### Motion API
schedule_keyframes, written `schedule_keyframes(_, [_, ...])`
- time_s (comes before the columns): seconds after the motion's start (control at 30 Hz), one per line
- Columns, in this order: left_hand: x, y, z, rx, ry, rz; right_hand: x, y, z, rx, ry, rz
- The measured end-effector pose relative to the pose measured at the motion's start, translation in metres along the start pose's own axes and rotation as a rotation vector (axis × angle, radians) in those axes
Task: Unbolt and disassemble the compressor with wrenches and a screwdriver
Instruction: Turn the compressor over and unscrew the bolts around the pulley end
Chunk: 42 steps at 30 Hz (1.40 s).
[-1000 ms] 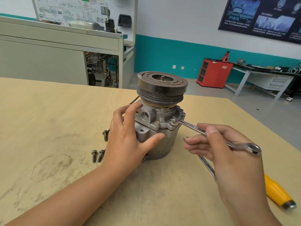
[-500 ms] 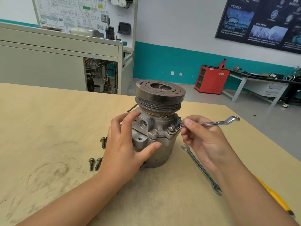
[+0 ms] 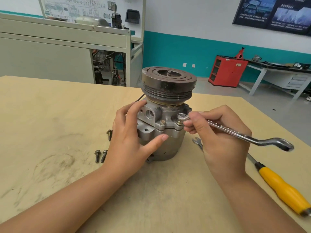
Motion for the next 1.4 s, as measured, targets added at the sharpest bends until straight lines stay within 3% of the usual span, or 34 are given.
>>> schedule_keyframes(0.17, [0.000,0.001,0.001,-0.011,-0.016,0.006,-0.025,-0.012,0.018,-0.016,0.422,0.473])
schedule_keyframes(0.33, [-0.002,0.000,0.001,-0.007,-0.023,-0.002,-0.023,-0.012,0.018,-0.039,0.437,0.523])
schedule_keyframes(0.53, [-0.003,0.000,0.001,-0.006,-0.016,-0.004,0.021,0.000,0.001,-0.027,-0.246,-0.017])
schedule_keyframes(0.77, [-0.004,-0.002,0.000,-0.015,0.005,-0.005,0.068,-0.012,0.009,0.006,-0.820,-0.614])
schedule_keyframes(0.87, [-0.003,-0.001,0.001,-0.009,-0.003,-0.011,0.081,-0.015,0.018,0.085,-0.953,-0.776])
schedule_keyframes(0.97, [-0.002,0.000,0.001,-0.016,-0.003,-0.006,0.073,-0.005,0.008,0.110,-0.772,-0.682])
schedule_keyframes(1.13, [-0.001,0.001,0.001,-0.028,0.006,-0.010,0.019,0.003,-0.006,-0.014,-0.241,-0.082])
schedule_keyframes(1.4, [-0.003,0.000,0.001,-0.024,0.000,-0.003,0.000,-0.005,0.008,-0.013,-0.036,0.251])
Point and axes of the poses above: each hand's wrist, its own z-axis away from the middle knuckle, its own y-axis out of the back of the hand, x = y × z, the point moved 9 cm from there along -z, towards the middle knuckle, and after that the axes turned 5 degrees about -z, right-handed, at the moved point
